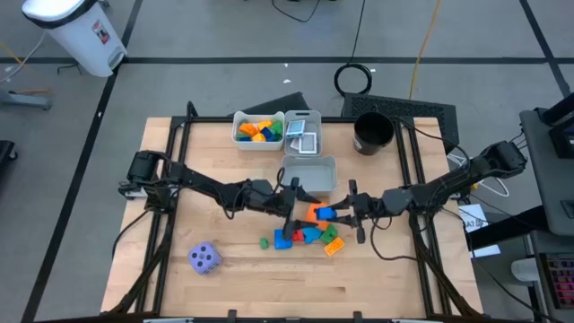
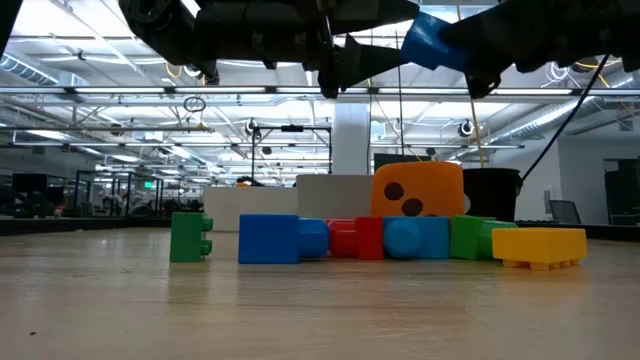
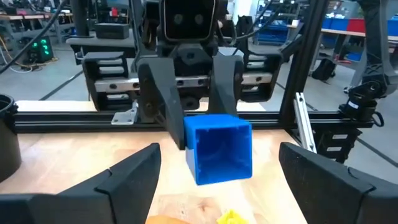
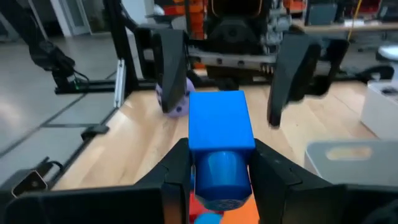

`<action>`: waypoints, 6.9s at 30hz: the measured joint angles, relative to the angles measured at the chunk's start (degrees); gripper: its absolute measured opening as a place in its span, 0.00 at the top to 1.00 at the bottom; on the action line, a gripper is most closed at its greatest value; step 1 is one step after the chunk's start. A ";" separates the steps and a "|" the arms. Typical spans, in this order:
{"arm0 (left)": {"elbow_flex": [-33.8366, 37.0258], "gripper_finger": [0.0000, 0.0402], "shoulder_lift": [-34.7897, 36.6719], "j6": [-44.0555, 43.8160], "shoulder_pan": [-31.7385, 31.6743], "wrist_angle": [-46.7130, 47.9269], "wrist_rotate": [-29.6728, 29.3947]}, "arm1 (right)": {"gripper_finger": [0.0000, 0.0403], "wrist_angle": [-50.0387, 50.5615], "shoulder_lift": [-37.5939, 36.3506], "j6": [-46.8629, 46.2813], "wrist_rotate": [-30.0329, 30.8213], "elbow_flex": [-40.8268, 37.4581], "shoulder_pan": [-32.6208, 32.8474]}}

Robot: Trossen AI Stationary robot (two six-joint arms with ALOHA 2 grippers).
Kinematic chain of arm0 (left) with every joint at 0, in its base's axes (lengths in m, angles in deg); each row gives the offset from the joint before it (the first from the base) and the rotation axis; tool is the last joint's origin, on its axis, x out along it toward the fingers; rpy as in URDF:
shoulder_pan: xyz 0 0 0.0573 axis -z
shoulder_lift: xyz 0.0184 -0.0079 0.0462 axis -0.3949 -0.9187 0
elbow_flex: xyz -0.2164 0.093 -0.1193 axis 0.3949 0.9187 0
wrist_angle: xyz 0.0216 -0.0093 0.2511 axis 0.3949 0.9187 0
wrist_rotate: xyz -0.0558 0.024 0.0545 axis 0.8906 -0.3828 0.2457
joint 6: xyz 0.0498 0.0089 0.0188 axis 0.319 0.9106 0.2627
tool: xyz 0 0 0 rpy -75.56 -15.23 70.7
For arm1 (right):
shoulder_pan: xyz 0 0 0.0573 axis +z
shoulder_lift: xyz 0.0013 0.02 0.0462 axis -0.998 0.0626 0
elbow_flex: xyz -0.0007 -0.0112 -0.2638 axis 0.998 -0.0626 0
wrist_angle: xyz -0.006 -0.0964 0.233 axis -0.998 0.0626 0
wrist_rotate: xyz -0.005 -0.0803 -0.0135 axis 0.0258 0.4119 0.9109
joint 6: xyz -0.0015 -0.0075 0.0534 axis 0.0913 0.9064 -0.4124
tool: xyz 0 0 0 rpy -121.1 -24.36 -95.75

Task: Pick & Place Toys
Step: Put the blue game piece into the white bin, then put the yellow game piece into the white bin

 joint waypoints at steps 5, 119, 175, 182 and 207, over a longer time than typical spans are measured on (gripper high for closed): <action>0.00 0.17 0.00 0.02 -0.02 -0.06 -2.92 | 0.78 -3.22 2.34 1.20 -0.11 0.02 0.00; 12.48 0.03 13.44 -25.61 -19.00 24.85 -19.59 | 0.64 9.67 24.67 -2.31 -11.29 -0.05 8.95; 2.66 0.03 10.69 -25.99 -2.21 13.19 -16.44 | 0.72 -10.43 8.65 41.03 29.54 0.02 -1.19; -4.60 0.03 3.47 -24.93 -3.38 13.24 -15.19 | 0.71 -9.72 8.76 40.94 29.78 0.01 -0.67; -8.11 0.63 0.22 -25.96 -5.79 18.56 -10.37 | 0.70 -10.10 8.81 40.77 30.01 0.02 0.02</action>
